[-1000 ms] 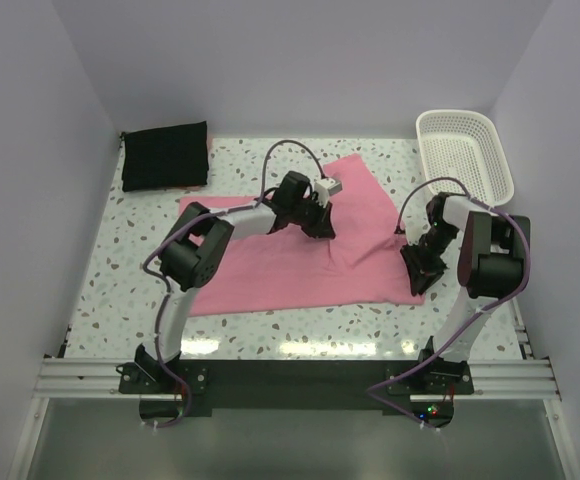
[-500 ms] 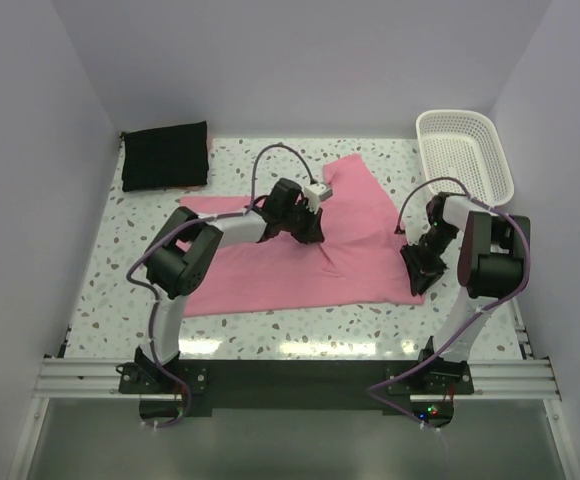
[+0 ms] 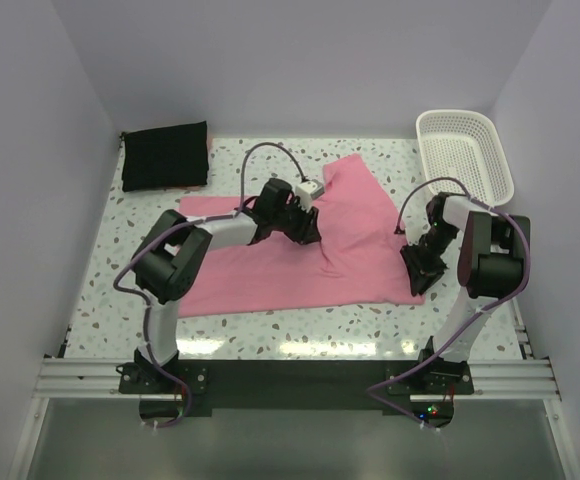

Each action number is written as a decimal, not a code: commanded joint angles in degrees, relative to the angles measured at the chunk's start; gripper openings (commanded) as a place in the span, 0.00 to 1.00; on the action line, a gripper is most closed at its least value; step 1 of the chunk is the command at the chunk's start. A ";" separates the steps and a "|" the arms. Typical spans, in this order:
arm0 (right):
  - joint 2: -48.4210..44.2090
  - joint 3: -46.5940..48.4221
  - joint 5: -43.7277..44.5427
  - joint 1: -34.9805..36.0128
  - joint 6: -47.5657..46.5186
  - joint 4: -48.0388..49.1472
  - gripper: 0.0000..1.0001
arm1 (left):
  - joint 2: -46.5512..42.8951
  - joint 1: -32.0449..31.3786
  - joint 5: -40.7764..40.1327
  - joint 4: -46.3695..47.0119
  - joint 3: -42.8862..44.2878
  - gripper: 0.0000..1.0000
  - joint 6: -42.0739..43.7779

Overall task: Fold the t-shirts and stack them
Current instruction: Fold the tshirt

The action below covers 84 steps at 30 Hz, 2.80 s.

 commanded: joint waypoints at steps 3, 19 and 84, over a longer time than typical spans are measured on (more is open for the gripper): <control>-1.03 -2.55 4.29 -0.03 -3.84 2.18 0.32 | -10.70 6.20 2.96 -4.59 -3.63 0.41 4.15; 2.02 25.98 -25.58 1.20 2.12 -5.83 0.40 | -21.79 19.75 13.50 -31.58 -8.91 0.42 25.52; 20.31 42.96 3.07 7.62 12.32 12.37 0.46 | 10.47 37.59 5.24 -47.76 33.28 0.53 53.64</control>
